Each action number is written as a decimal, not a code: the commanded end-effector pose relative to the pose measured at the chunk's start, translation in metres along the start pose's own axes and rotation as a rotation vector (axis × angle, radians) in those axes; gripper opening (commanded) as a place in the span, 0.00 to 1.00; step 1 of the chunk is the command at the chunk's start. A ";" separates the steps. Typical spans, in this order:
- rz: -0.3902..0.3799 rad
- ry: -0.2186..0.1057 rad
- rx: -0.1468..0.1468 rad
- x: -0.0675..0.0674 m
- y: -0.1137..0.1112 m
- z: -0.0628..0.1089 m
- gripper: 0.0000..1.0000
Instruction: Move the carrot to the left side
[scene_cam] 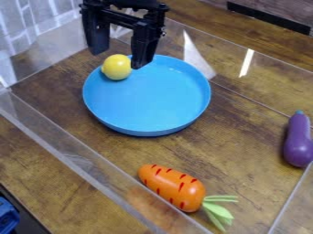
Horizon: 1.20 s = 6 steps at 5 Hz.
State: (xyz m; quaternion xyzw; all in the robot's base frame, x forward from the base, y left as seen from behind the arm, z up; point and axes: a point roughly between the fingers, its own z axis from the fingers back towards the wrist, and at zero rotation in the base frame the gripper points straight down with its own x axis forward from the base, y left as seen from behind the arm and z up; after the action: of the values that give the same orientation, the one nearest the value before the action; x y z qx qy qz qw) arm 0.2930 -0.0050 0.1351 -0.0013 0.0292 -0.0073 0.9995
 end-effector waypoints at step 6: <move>-0.657 -0.069 0.126 -0.004 -0.052 -0.085 1.00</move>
State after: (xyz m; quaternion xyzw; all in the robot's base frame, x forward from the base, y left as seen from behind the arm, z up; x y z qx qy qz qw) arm 0.2803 -0.0536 0.0416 0.0488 0.0101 -0.3240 0.9447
